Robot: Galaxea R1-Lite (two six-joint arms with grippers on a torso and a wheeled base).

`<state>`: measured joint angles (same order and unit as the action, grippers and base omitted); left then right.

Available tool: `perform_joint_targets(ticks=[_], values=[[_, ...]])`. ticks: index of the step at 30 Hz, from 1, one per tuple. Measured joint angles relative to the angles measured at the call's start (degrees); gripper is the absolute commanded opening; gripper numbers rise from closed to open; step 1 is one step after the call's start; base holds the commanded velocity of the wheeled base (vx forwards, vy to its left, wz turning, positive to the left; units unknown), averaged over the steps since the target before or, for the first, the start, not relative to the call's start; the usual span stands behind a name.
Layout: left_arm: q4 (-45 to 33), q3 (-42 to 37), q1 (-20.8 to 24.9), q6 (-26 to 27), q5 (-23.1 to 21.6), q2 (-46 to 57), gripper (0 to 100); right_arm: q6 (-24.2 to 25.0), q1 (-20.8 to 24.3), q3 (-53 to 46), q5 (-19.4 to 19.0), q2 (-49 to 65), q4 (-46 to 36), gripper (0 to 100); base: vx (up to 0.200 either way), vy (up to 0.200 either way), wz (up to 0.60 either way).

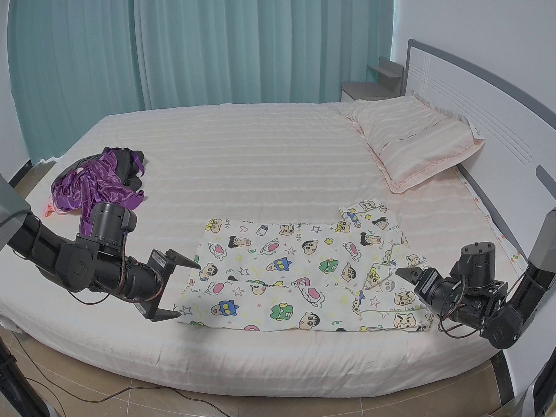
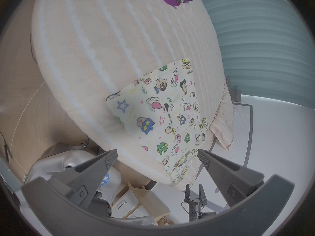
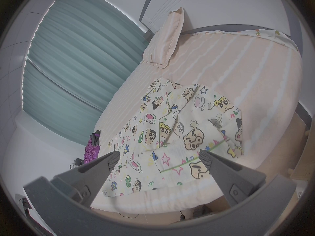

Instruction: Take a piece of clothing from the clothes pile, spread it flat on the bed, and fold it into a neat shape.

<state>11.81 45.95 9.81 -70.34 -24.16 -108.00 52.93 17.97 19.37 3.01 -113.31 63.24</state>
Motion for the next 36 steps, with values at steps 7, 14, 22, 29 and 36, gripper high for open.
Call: perform_joint_targets(ticks=[7,14,22,29,36], values=[[0.37,-0.96,1.65,-0.13,0.24,-0.61,100,-1.45,-1.16,-2.15,-0.09,-1.63,3.62,100,0.057,0.0,0.0],[1.97,-1.29,2.22,-1.16,3.06,-1.15,100,-1.43,-1.35,-2.45,-0.12,-3.0,3.79,100,0.0,0.0,0.0],[2.15,-2.26,2.67,-0.9,2.93,-1.16,100,-1.45,-1.4,-2.65,-0.01,-2.6,4.24,100,0.0,0.125,0.0],[2.0,-2.82,3.46,-0.6,2.74,-1.23,100,-1.43,-1.35,-2.93,-0.01,-2.18,4.3,100,0.0,0.2,0.0],[1.68,-3.28,3.52,0.33,3.34,-1.29,100,-1.43,-1.29,-3.01,-0.04,-2.1,4.3,100,0.0,0.171,0.0]])
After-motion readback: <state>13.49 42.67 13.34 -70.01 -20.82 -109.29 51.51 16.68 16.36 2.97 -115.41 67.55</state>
